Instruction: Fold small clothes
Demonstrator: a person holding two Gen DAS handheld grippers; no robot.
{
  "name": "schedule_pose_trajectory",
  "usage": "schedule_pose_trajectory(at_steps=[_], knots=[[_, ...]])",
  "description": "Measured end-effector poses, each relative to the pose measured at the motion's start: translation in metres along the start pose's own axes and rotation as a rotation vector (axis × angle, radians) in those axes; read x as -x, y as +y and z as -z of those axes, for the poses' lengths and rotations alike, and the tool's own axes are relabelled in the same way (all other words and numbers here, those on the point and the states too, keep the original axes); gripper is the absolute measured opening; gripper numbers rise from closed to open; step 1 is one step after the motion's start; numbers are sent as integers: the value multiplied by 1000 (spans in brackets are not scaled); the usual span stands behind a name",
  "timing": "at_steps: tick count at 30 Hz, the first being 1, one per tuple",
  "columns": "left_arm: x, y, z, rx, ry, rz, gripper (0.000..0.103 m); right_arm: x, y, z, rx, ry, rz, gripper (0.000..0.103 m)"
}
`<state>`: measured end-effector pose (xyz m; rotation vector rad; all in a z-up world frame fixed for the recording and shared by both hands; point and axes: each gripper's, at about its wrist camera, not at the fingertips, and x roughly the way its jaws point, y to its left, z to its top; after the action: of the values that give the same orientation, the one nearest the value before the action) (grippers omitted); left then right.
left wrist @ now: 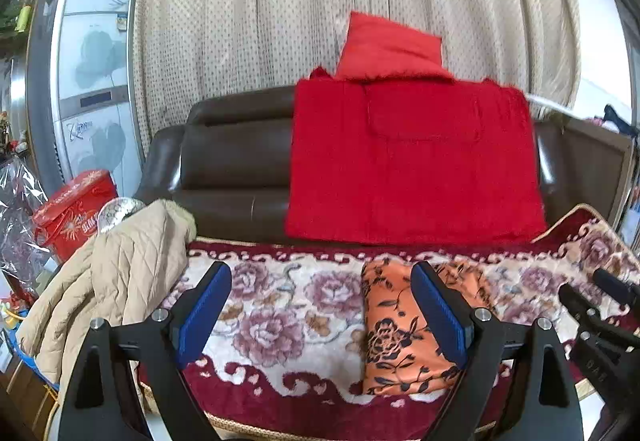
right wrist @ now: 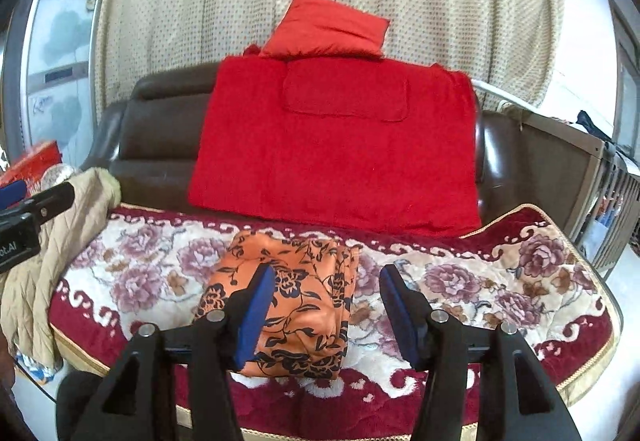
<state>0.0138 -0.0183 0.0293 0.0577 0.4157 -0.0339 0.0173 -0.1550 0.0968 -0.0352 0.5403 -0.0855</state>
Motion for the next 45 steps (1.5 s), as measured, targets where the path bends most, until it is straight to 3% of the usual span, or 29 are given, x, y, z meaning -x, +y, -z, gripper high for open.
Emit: schedule_pose_trajectory(at_steps=[3,5,11,45], knots=[[15,1,-7,10,-40,-17,93,11,0,-5,-15,-6,5,59],[23,0,-11,5,-67,-25,101,19,0,-7,-32,-13,7,59],[43,-7,-18,-43,-139,-69,102,35,0,-14,-56,-28,12,59],[86,-7,-28,-45,-215,-65,102,91,6,-33,-60,-140,12,60]])
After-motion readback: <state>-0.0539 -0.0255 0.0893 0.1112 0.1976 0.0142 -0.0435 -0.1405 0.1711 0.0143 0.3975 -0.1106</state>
